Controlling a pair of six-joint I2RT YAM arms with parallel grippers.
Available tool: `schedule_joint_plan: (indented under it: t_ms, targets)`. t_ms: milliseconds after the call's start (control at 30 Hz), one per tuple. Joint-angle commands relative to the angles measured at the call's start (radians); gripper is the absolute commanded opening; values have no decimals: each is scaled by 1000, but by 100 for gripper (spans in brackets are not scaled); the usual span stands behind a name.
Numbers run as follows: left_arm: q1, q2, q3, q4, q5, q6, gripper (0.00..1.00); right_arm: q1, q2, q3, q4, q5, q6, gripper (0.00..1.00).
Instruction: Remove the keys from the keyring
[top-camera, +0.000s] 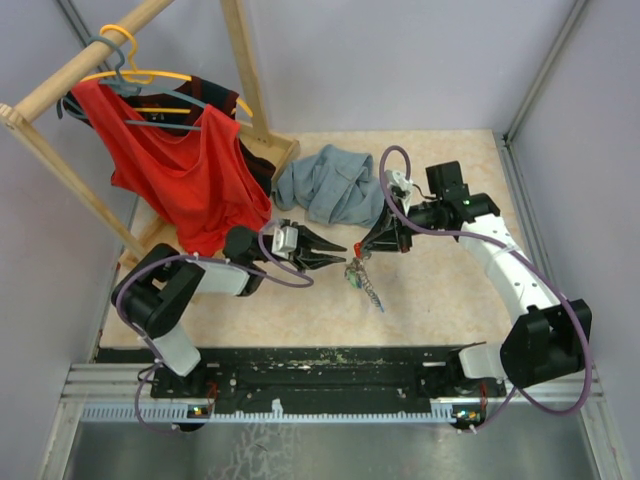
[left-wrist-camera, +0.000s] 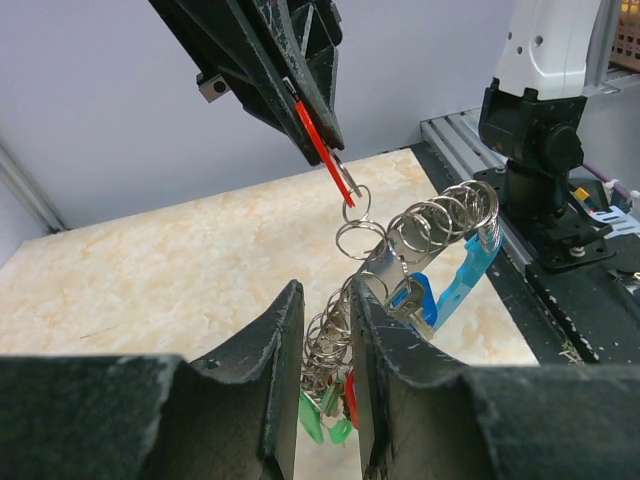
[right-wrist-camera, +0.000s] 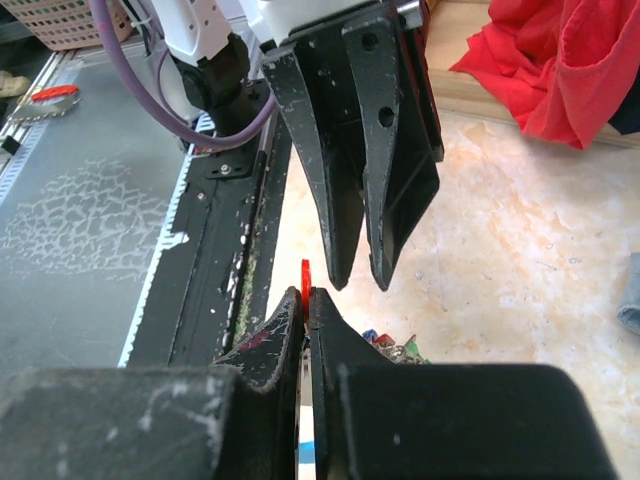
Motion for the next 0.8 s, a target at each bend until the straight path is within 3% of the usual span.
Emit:
schedule_joint_plan:
  t_ms: [0,333,767]
  targets:
    - [-4,29,37,175,-1,36,31,15,-34,69,-15,-75,-59,0]
    - [-59,50,71,81,-19,121,33,25,-29,71,-33,-75,-84,0]
    - [-88,79,77,84,14,131,33,33,-26,66,-32,-74,-86,0]
